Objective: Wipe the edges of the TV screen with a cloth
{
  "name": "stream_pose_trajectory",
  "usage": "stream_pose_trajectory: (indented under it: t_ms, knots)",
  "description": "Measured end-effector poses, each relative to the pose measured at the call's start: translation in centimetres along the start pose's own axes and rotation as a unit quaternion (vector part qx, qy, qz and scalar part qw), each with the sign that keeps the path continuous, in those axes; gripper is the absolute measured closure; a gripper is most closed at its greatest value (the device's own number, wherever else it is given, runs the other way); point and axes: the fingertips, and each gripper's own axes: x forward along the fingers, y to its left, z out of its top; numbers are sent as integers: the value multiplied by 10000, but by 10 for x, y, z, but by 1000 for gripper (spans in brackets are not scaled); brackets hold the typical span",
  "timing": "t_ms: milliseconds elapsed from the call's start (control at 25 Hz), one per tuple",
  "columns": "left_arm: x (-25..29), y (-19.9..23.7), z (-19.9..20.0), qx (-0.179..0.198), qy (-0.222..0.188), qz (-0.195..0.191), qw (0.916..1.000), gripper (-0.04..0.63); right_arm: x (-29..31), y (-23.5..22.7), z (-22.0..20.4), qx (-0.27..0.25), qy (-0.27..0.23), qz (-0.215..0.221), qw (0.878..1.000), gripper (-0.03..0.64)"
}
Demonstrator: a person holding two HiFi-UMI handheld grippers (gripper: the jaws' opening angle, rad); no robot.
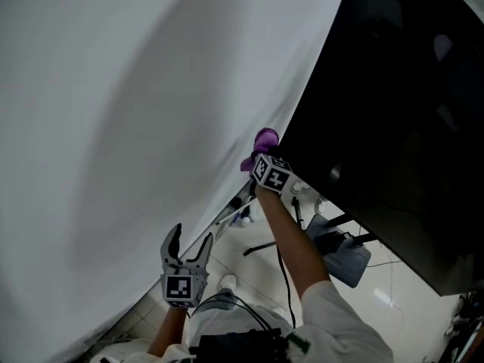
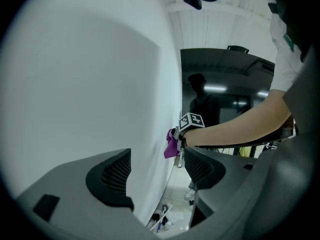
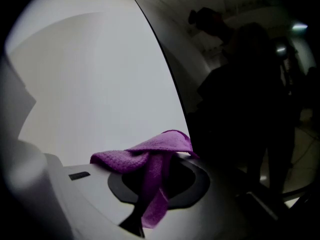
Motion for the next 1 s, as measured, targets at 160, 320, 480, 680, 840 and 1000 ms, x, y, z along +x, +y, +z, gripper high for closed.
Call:
stream_pose_trajectory:
  t_ms: [160, 320, 480, 680, 840, 1000]
  knots:
    - [-5, -15, 21, -277, -19, -21, 9996, 273, -15, 5, 22, 20, -178, 48, 9998, 535]
    - [-17, -29, 23, -282, -32, -20, 9996, 273, -33, 5, 47, 61, -345, 35, 9994, 535]
    - [-14, -17, 9, -109, -27, -45, 9999, 273, -35, 18, 77, -421, -502, -51, 9978, 535]
    - [-10, -18, 22, -287, -112, -86, 9995, 273, -42, 25, 111, -715, -596, -182, 9955, 534]
    - [-11, -22, 26, -437, -185, -93, 9988, 273, -48, 28, 131, -723, -623, -318, 9949, 535]
    - [-12, -23, 14, -132, -186, -247, 9994, 273, -58, 37, 160, -705, -834, -362, 9934, 535]
